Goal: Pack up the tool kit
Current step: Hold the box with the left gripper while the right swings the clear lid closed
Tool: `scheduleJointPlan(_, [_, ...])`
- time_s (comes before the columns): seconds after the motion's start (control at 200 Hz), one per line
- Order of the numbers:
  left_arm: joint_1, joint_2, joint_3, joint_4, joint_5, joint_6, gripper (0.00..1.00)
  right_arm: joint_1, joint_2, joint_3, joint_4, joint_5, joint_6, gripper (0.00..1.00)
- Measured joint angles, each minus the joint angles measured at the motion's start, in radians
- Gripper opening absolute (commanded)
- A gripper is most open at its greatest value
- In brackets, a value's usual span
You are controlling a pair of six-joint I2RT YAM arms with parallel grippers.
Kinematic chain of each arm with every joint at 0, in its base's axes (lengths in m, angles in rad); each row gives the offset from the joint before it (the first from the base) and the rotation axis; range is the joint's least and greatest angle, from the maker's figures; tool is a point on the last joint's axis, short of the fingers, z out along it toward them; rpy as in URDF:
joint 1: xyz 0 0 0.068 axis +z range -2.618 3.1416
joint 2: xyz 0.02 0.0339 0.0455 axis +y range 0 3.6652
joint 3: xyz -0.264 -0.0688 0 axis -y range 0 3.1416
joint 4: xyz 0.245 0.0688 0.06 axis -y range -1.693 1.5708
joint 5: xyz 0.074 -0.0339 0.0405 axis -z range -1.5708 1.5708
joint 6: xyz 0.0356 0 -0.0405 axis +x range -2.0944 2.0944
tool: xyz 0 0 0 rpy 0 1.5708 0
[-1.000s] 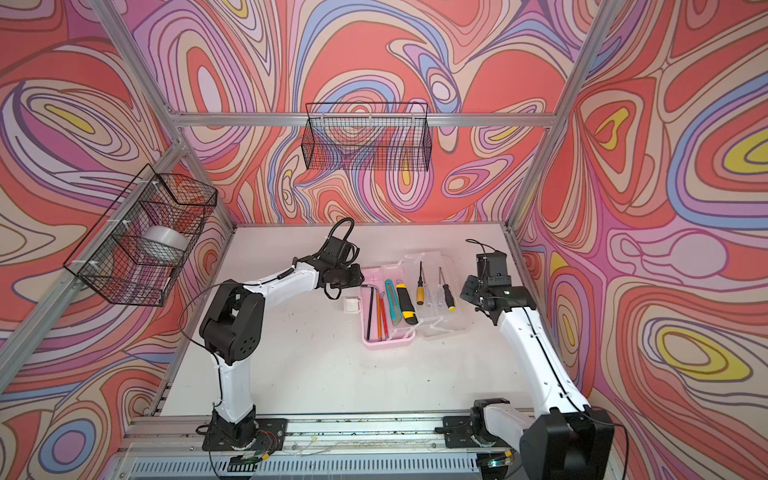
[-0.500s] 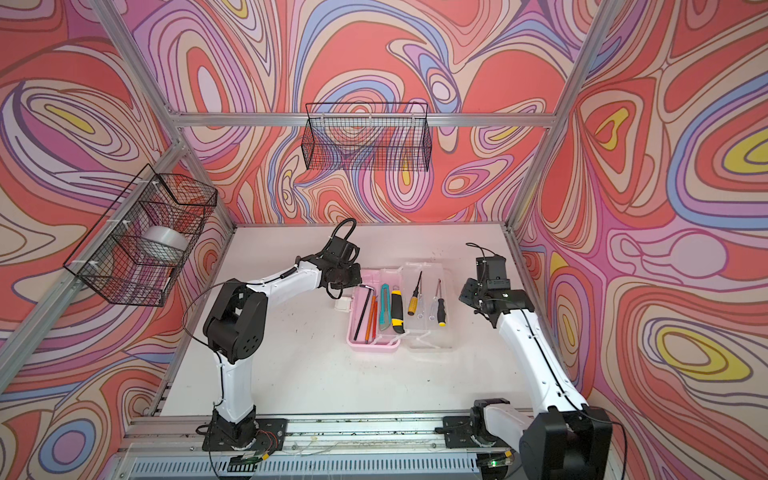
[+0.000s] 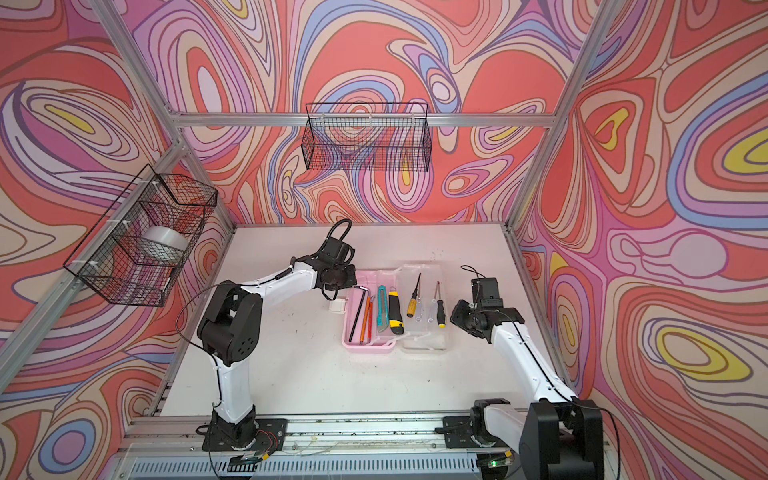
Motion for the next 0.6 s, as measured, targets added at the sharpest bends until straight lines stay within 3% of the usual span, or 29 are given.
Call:
scheduleJointPlan(0.345, [0.0, 0.0, -0.002, 0.003, 0.0, 0.0, 0.0, -0.003, -0.013, -0.035, -0.008, -0.047, 0.008, 0.41])
scheduleJointPlan(0.601, [0.016, -0.006, -0.018, 0.026, 0.02, -0.016, 0.0, -0.003, -0.072, -0.139, -0.013, -0.148, 0.041, 0.38])
